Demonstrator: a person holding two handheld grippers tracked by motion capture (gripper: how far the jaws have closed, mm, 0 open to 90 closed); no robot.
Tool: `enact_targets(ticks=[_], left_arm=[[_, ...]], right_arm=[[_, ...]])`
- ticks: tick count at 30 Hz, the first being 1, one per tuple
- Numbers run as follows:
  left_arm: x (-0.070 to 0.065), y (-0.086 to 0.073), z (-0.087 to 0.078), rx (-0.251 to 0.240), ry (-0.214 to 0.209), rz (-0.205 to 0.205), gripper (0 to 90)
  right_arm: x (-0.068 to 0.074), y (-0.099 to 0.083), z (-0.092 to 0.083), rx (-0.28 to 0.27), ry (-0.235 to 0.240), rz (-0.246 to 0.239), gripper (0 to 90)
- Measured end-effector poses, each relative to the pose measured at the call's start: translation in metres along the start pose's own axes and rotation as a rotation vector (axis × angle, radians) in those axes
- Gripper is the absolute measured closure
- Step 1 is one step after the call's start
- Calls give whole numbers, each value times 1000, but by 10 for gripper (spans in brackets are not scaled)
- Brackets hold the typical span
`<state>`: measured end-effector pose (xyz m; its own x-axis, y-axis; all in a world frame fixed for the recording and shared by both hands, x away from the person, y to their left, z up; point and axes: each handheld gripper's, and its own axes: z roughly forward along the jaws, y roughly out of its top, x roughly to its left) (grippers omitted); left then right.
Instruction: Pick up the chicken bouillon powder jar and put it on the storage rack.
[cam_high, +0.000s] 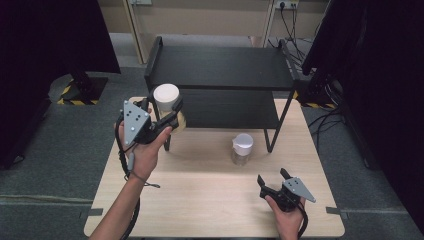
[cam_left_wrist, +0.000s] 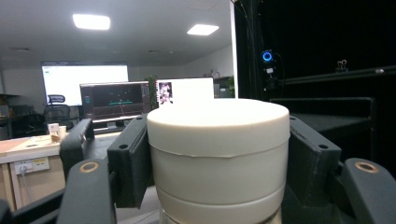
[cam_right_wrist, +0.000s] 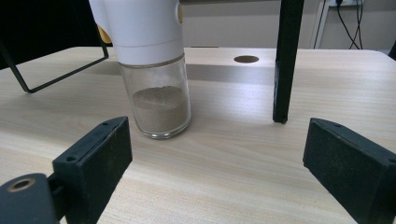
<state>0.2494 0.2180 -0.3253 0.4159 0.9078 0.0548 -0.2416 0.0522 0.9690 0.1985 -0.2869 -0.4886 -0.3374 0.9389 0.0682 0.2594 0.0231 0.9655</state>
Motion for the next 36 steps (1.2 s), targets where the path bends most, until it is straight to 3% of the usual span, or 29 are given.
enact_targets(ticks=[12,36], left_arm=[[2,18,11,-8,20,15,337],[3,53,31,-36,61,6,337]], right_arm=[[0,0,0,0,0,3,83],[-1,1,1,4,-2,8,83]])
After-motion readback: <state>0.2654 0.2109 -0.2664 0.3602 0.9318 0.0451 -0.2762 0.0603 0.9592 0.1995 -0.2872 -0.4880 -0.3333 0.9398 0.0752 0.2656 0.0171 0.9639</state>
